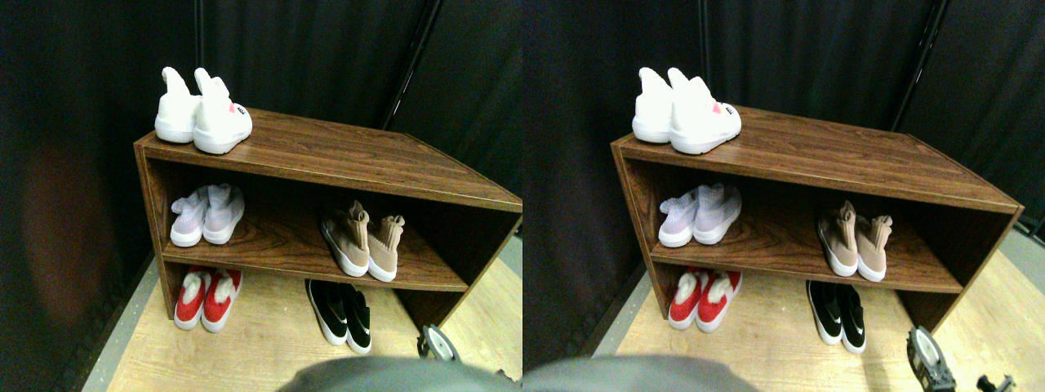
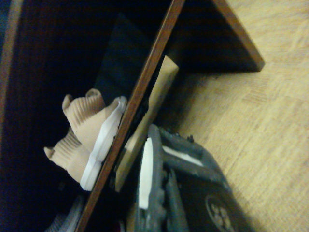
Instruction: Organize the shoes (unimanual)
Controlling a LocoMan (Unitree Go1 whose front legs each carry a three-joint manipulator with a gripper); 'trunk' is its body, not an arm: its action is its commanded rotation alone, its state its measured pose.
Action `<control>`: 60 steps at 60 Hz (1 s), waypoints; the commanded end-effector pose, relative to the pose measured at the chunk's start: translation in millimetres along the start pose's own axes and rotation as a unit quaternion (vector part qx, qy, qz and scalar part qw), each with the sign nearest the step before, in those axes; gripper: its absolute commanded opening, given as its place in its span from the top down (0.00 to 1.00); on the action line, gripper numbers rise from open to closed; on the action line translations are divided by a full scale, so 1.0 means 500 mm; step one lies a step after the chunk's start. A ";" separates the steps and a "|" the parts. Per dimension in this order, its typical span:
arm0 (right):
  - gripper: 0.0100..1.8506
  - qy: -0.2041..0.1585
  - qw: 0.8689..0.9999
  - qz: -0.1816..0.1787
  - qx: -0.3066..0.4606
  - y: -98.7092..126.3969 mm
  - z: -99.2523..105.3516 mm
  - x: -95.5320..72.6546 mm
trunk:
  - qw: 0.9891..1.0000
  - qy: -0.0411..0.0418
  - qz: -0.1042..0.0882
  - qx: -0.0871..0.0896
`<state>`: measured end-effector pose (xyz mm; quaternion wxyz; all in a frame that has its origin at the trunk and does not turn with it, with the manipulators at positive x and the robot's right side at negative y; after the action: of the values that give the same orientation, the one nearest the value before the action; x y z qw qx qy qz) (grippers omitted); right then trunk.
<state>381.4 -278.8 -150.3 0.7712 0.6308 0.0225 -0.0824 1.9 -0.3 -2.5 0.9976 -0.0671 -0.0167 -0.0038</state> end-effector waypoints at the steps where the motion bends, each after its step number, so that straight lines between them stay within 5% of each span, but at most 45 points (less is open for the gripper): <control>1: 0.97 0.047 0.996 0.072 -0.011 0.056 -0.007 -0.025 | 1.000 -0.010 -0.004 -0.001; 20: 0.97 0.082 0.985 0.142 -0.044 0.147 -0.009 -0.085 | 1.000 -0.019 -0.006 0.000; 39: 0.97 0.104 0.979 0.161 -0.066 0.187 -0.017 -0.071 | 1.000 -0.020 -0.005 -0.002; 60: 0.97 0.093 0.984 0.144 -0.037 0.165 -0.031 -0.045 | 1.000 -0.015 -0.004 -0.002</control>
<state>372.4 -247.8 -74.9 0.7943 0.6021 0.0191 0.0784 1.2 -1.9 -2.8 0.9973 -0.0655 -0.0316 -0.0080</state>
